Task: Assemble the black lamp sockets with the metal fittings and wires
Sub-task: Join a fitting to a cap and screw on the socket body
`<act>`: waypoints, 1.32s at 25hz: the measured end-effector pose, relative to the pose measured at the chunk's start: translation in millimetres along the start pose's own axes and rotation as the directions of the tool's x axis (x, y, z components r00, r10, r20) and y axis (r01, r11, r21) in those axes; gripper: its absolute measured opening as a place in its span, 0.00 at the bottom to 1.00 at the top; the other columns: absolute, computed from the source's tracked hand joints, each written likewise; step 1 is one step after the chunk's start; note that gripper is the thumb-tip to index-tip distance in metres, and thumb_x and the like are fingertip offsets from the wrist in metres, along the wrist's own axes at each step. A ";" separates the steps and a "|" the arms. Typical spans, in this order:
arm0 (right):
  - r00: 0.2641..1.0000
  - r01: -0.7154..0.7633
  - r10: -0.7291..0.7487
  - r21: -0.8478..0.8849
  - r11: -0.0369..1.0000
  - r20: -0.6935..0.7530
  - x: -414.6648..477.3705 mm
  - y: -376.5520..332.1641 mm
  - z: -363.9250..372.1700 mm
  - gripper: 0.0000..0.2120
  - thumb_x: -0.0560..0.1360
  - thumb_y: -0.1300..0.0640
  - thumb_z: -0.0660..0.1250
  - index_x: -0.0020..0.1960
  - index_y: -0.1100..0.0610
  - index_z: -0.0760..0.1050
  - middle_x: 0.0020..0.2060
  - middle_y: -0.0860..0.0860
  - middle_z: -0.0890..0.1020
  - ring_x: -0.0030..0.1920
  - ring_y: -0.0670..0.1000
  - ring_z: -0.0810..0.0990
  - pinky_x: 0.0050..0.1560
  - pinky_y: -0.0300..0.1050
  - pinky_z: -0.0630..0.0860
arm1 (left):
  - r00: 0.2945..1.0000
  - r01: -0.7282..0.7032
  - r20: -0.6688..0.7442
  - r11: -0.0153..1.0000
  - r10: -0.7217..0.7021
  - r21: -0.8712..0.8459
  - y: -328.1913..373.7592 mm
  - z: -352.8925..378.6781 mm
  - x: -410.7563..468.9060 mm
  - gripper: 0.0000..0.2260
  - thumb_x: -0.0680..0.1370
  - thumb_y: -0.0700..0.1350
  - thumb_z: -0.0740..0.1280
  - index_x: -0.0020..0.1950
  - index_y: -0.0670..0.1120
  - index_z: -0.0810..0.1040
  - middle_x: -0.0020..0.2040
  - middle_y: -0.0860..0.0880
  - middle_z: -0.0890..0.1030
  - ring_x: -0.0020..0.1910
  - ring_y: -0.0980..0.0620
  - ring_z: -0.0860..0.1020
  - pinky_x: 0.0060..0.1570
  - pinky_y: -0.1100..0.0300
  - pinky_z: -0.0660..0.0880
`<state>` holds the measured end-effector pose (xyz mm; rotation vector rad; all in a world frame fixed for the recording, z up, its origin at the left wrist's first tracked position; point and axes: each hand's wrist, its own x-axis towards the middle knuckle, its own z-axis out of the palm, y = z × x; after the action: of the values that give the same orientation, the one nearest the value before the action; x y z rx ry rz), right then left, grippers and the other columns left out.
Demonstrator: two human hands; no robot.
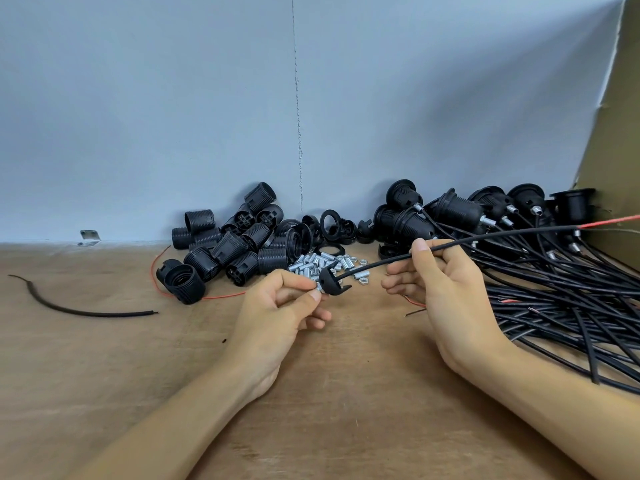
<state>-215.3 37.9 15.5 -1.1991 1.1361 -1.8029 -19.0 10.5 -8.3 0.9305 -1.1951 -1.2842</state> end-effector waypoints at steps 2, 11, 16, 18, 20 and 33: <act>0.999 0.014 -0.013 -0.022 1.000 0.035 -0.9 0.0 -0.1 0.09 0.83 0.53 0.62 0.51 0.59 0.73 0.36 0.57 0.85 0.35 0.54 0.85 0.35 0.37 0.78 | 1.000 -0.013 0.022 1.000 0.013 0.020 0.3 0.5 -1.0 0.03 0.77 0.33 0.71 0.49 0.39 0.80 0.41 0.40 0.85 0.36 0.47 0.84 0.38 0.60 0.80; 0.966 -0.157 0.168 -0.067 0.985 0.195 -5.6 -0.4 1.9 0.14 0.76 0.50 0.70 0.40 0.59 0.73 0.30 0.52 0.75 0.28 0.48 0.71 0.30 0.40 0.72 | 0.982 -0.109 0.172 0.983 0.083 0.148 8.9 6.2 -11.7 0.08 0.66 0.49 0.79 0.44 0.52 0.87 0.40 0.46 0.87 0.36 0.55 0.82 0.36 0.66 0.76; 0.863 -0.408 0.338 0.124 0.905 0.376 -5.6 0.1 4.0 0.08 0.71 0.55 0.73 0.46 0.59 0.78 0.35 0.52 0.78 0.31 0.48 0.74 0.32 0.40 0.74 | 0.999 0.015 0.040 0.996 -0.011 -0.093 14.8 4.2 -6.7 0.13 0.59 0.51 0.79 0.41 0.49 0.88 0.43 0.42 0.87 0.33 0.53 0.80 0.31 0.66 0.74; 0.844 -0.436 0.359 0.118 0.892 0.398 -5.5 1.5 4.1 0.08 0.71 0.56 0.72 0.47 0.59 0.80 0.36 0.53 0.79 0.32 0.48 0.76 0.33 0.40 0.76 | 0.998 0.027 0.060 0.996 -0.021 -0.091 15.3 3.2 -6.8 0.14 0.59 0.50 0.79 0.42 0.48 0.88 0.44 0.40 0.87 0.33 0.53 0.81 0.32 0.65 0.75; 0.828 -0.469 0.386 0.123 0.875 0.406 -4.6 1.5 3.5 0.05 0.72 0.58 0.72 0.46 0.59 0.82 0.37 0.53 0.80 0.32 0.48 0.77 0.34 0.40 0.78 | 0.995 0.020 0.095 0.998 -0.015 -0.052 14.7 4.2 -8.8 0.14 0.60 0.50 0.79 0.43 0.47 0.88 0.44 0.40 0.87 0.34 0.52 0.82 0.33 0.65 0.75; 0.822 -0.506 0.393 0.211 0.837 0.413 3.7 1.5 -1.2 0.11 0.70 0.58 0.74 0.50 0.61 0.79 0.41 0.52 0.81 0.40 0.49 0.80 0.44 0.41 0.82 | 0.966 0.008 0.256 0.988 -0.047 0.151 8.9 5.2 -8.7 0.11 0.74 0.42 0.76 0.55 0.48 0.84 0.47 0.46 0.88 0.42 0.53 0.85 0.39 0.66 0.77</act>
<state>-217.6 34.5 15.1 -0.9141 0.8008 -1.2720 -21.5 20.6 0.2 0.9081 -1.5036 -1.3840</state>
